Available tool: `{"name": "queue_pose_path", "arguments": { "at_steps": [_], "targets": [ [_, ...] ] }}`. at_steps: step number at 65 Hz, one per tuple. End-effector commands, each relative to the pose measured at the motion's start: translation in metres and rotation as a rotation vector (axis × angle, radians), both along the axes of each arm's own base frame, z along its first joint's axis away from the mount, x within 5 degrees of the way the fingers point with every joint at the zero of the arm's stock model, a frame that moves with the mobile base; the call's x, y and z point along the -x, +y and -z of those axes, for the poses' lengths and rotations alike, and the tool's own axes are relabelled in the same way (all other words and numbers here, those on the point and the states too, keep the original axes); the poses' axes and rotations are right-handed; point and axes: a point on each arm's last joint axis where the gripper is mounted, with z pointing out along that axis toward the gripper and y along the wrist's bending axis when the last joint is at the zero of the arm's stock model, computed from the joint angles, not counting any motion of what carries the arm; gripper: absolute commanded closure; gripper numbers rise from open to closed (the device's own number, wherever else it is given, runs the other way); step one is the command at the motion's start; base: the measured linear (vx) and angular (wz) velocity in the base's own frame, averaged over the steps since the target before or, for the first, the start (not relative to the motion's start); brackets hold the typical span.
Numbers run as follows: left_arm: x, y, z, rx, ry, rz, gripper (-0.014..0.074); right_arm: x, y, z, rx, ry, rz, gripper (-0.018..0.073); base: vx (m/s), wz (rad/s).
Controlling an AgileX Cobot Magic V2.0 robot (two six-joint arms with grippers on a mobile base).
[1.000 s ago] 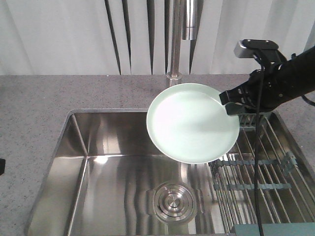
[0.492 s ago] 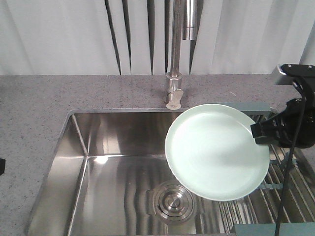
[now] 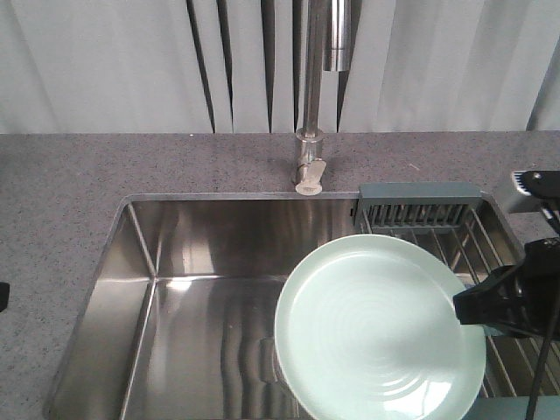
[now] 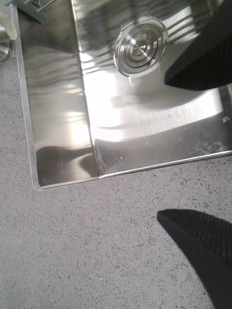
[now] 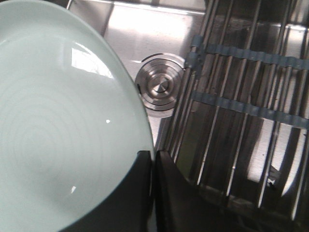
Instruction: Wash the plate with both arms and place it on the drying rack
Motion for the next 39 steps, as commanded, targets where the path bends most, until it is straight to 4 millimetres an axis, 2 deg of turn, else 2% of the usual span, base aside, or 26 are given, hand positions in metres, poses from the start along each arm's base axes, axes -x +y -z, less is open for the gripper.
{"name": "queue_pose_path", "arguments": {
  "at_steps": [1,20,28,39],
  "targets": [
    [-0.002,-0.001,-0.012,0.036,-0.081,-0.005,0.0111,0.001,0.014,-0.013,-0.046,-0.068,-0.012,0.0561,0.0,0.0],
    [-0.002,-0.001,-0.012,0.036,-0.081,-0.005,0.0111,-0.014,0.056,-0.002,-0.069,-0.04,-0.113,0.0561,0.0,0.0],
    [-0.002,-0.001,-0.012,0.036,-0.081,-0.005,0.0111,-0.033,0.074,-0.005,-0.053,-0.041,-0.156,0.0561,0.0,0.0],
    [-0.002,-0.001,-0.012,0.036,-0.081,-0.005,0.0111,-0.063,0.086,-0.011,-0.035,-0.065,-0.18,0.0561,0.0,0.0]
  ]
}}
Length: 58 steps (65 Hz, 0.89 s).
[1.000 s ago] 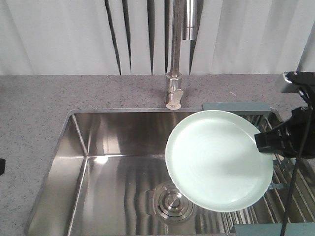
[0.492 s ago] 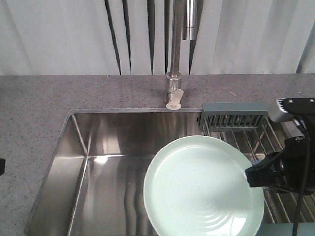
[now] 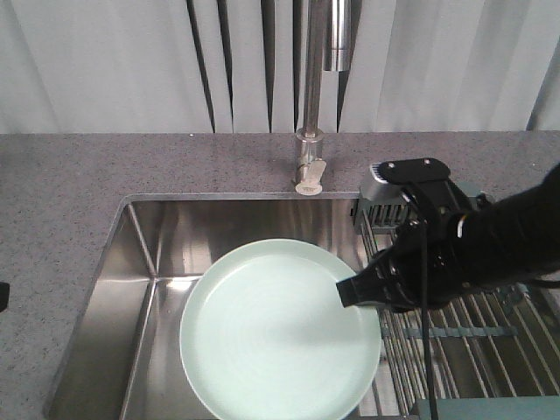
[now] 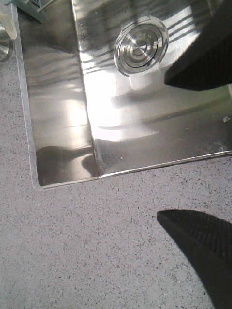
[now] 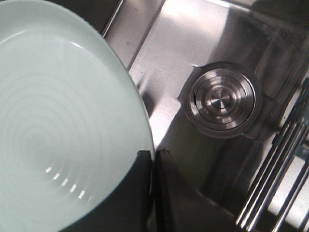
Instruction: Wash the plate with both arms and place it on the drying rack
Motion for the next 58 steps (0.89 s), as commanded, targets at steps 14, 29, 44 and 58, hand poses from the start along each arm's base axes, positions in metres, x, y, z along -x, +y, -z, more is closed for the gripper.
{"name": "queue_pose_path", "arguments": {
  "at_steps": [14,29,44,58],
  "targets": [
    [-0.002,-0.001,-0.012,0.036,-0.081,-0.005,0.0111,-0.056,0.013,-0.031,-0.022,-0.144,0.011,0.0561,0.0,0.0],
    [-0.002,-0.001,-0.012,0.036,-0.081,-0.005,0.0111,-0.092,-0.007,-0.039,-0.013,-0.18,0.076,0.0561,0.0,0.0],
    [-0.002,-0.001,-0.012,0.036,-0.081,-0.005,0.0111,-0.11,-0.041,-0.04,-0.002,-0.174,0.176,0.0561,0.0,0.0],
    [-0.002,-0.001,-0.012,0.036,-0.081,-0.005,0.0111,-0.106,-0.069,-0.047,0.032,-0.17,0.218,0.0561,0.0,0.0]
  ]
}}
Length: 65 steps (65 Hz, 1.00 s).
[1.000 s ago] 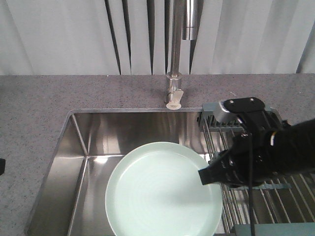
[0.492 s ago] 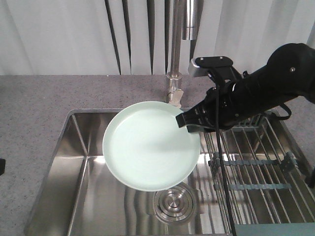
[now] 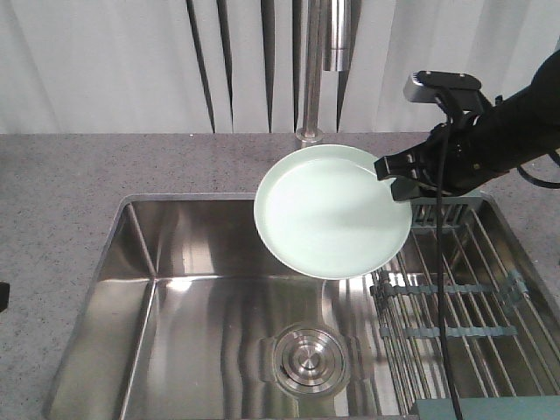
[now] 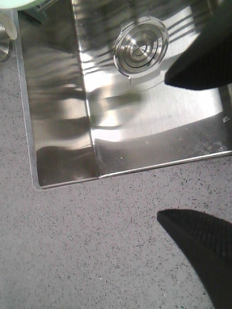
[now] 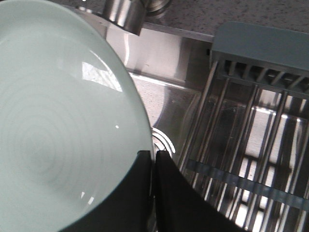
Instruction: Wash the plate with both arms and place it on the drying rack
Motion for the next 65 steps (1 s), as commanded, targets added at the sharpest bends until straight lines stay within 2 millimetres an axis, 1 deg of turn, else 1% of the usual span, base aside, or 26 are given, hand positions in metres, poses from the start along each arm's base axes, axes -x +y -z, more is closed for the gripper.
{"name": "queue_pose_path", "arguments": {
  "at_steps": [1,10,17,23,31,43,51,65],
  "targets": [
    [-0.002,-0.001,-0.012,0.036,-0.081,-0.005,0.0111,0.009,-0.012,-0.034,-0.006,-0.116,0.019,0.0561,0.0,0.0],
    [-0.002,-0.001,-0.012,0.036,-0.081,-0.005,0.0111,0.016,-0.021,-0.038,0.0,-0.126,0.039,0.0561,0.0,0.0],
    [-0.002,-0.001,-0.012,0.036,-0.081,-0.005,0.0111,0.029,-0.027,-0.03,0.002,-0.134,0.062,0.0561,0.0,0.0],
    [-0.002,-0.001,-0.012,0.036,-0.081,-0.005,0.0111,0.041,-0.028,-0.021,-0.001,-0.124,0.073,0.0561,0.0,0.0],
    [-0.002,-0.001,-0.012,0.036,-0.081,-0.005,0.0111,0.057,-0.027,-0.015,-0.025,-0.116,0.069,0.0561,0.0,0.0],
    [-0.002,-0.001,-0.012,0.036,-0.081,-0.005,0.0111,0.077,-0.018,-0.014,-0.031,-0.116,0.038,0.0561,0.0,0.0],
    [-0.002,-0.001,-0.012,0.036,-0.081,-0.005,0.0111,0.087,-0.009,-0.013,-0.027,-0.103,0.009,0.0561,0.0,0.0],
    [-0.002,-0.001,-0.012,0.036,-0.081,-0.005,0.0111,0.096,0.016,-0.013,-0.036,-0.084,-0.067,0.0561,0.0,0.0]
  ]
}}
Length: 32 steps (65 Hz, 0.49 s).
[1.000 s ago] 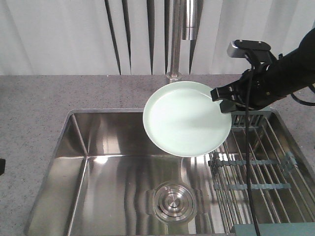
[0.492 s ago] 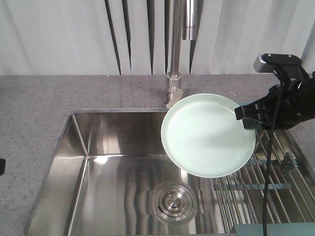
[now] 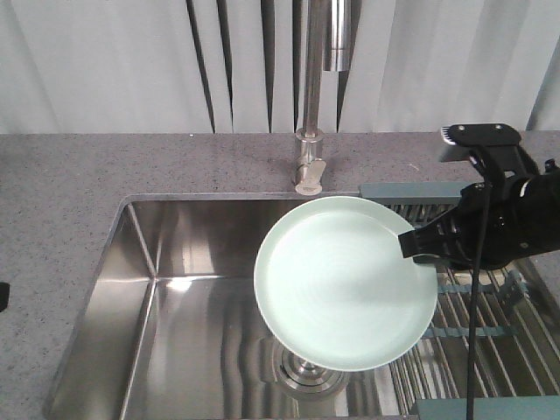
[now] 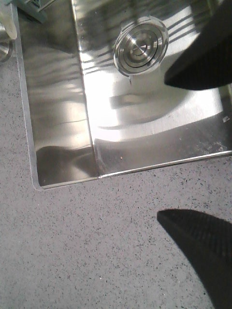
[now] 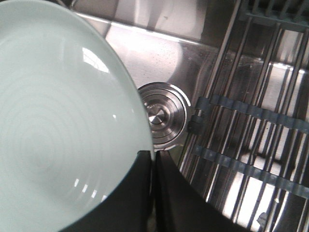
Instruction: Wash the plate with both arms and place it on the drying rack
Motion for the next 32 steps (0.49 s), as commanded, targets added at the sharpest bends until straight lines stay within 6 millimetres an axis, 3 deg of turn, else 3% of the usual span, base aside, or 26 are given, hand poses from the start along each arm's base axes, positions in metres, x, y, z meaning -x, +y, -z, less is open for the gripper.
{"name": "queue_pose_path", "arguments": {
  "at_steps": [1,17,32],
  "targets": [
    [-0.002,-0.001,-0.012,0.036,-0.081,-0.005,0.0111,0.005,0.012,-0.018,-0.043,-0.076,-0.017,0.0561,0.0,0.0],
    [-0.002,-0.001,-0.012,0.036,-0.081,-0.005,0.0111,0.008,0.038,-0.023,-0.081,-0.108,-0.069,0.0561,0.0,0.0],
    [-0.002,-0.001,-0.012,0.036,-0.081,-0.005,0.0111,-0.015,0.059,-0.035,-0.093,-0.123,-0.111,0.0561,0.0,0.0]
  ]
}}
